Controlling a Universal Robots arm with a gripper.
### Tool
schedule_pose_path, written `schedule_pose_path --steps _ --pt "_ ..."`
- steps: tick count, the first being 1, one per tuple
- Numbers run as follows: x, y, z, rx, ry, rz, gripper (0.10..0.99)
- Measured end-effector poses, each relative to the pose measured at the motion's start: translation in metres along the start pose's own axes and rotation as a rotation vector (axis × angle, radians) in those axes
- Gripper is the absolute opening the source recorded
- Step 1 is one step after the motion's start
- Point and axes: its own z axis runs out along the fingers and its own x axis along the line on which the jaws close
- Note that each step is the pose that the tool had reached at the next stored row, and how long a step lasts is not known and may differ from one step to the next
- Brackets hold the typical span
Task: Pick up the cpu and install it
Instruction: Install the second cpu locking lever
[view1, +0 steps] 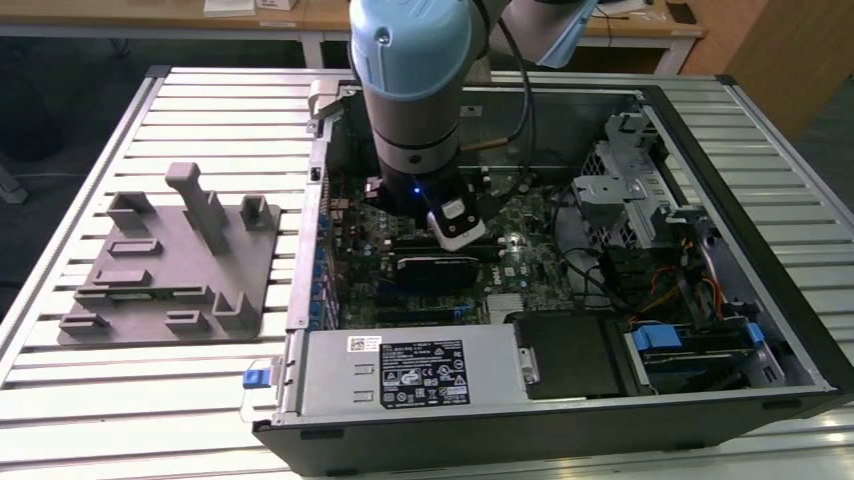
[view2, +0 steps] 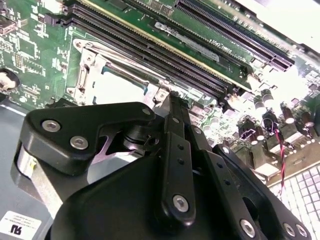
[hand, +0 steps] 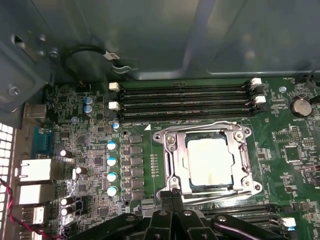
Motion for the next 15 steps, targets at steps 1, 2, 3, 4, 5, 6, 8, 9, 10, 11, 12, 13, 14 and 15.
schedule_pose_path --steps 1,2,3,4,5,6,8,9,10,11,12,13,14,15 --pt "-0.0001 0.0002 -0.0006 0.001 -0.0002 0.000 0.106" --pt "-0.0001 0.0004 -0.0009 0.003 -0.0004 0.000 0.106" --pt "-0.0002 0.0005 -0.0012 0.005 -0.0009 0.001 0.106" --pt "-0.0004 0.0005 -0.0014 0.011 -0.0020 0.003 0.106" --pt "-0.0005 0.0006 -0.0016 0.019 -0.0033 0.005 0.106" --pt "-0.0010 0.0008 -0.0015 0.027 -0.0045 0.006 0.106" --pt "-0.0024 0.0014 -0.0012 0.037 -0.0066 0.010 0.106" --pt "-0.0040 0.0017 -0.0010 0.038 -0.0073 0.012 0.106" --pt "-0.0060 0.0021 -0.0008 0.038 -0.0079 0.015 0.106" --pt "-0.0078 0.0029 -0.0004 0.038 -0.0085 0.017 0.106" --pt "-0.0095 0.0038 0.0000 0.039 -0.0091 0.019 0.106" --pt "-0.0112 0.0048 0.0003 0.039 -0.0096 0.021 0.106" --pt "-0.0125 0.0061 0.0008 0.039 -0.0099 0.022 0.106" --pt "-0.0138 0.0075 0.0013 0.039 -0.0102 0.023 0.106"
